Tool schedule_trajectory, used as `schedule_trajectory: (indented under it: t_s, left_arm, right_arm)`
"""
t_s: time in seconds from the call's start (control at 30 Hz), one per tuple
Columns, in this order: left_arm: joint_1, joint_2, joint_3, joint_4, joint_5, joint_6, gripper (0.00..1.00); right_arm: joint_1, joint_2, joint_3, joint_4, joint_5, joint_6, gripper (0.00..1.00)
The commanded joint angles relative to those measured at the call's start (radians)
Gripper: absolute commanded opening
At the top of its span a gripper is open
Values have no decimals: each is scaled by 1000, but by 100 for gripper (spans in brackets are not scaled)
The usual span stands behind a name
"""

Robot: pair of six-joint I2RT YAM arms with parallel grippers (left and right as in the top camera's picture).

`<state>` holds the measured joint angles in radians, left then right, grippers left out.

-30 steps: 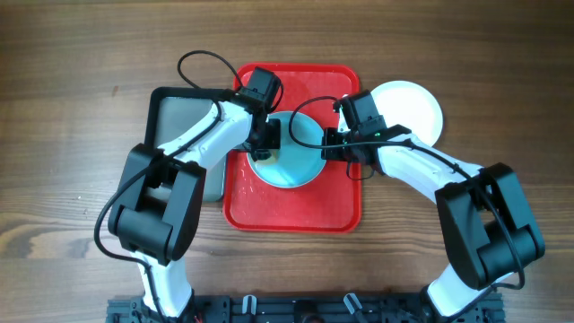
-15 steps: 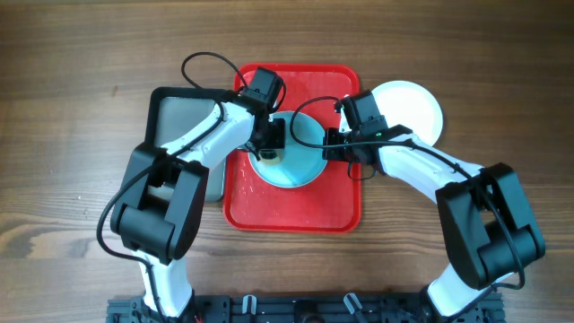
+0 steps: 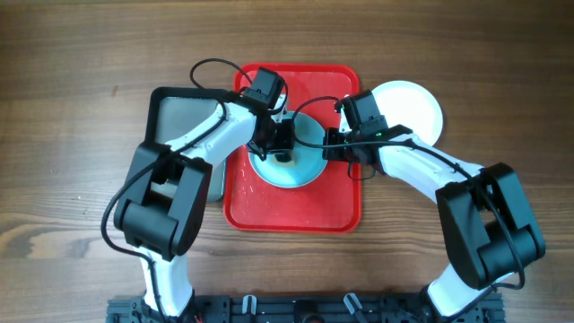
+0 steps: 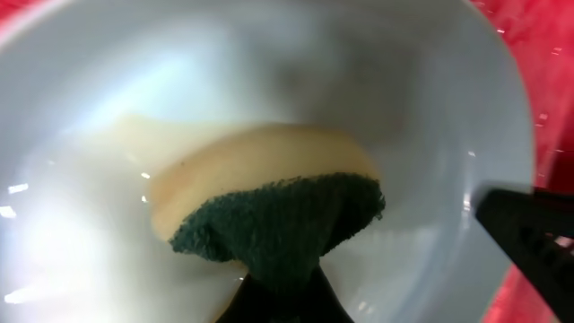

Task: Clean dirty plates on tray and stack at the side
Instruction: 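Scrub the light-blue plate with the sponge, right gripper holding its rim, then drop the sponge into the black basin and raise the left gripper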

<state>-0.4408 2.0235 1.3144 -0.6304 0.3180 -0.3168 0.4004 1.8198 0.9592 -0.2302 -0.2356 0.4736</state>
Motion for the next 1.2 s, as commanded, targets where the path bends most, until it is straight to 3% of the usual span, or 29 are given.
schedule_trajectory:
  t_s: [0.0, 0.13, 0.33, 0.57, 0.67, 0.9, 1.17]
  left_arm:
    - [-35, 58, -39, -4, 117, -10, 4]
    - [-35, 58, -39, -3, 134, -10, 4]
    - [-2, 58, -31, 11, 277, -2, 4]
    - [135, 48, 5, 14, 575, 51, 4]
    - [182, 20, 13, 9, 636, 51, 4]
    - [254, -150, 14, -14, 589, 55, 4]
    - [254, -208, 14, -73, 231, 55, 4]
  right_arm:
    - [6, 16, -4, 10, -60, 1, 4]
    - [6, 16, -4, 10, -63, 0, 4]
    - [6, 16, -4, 10, -63, 0, 4]
    - [6, 16, -4, 10, -63, 0, 4]
    - [6, 16, -4, 10, -63, 0, 4]
    - [6, 16, -4, 10, -63, 0, 4]
    - [6, 16, -4, 10, -63, 0, 4]
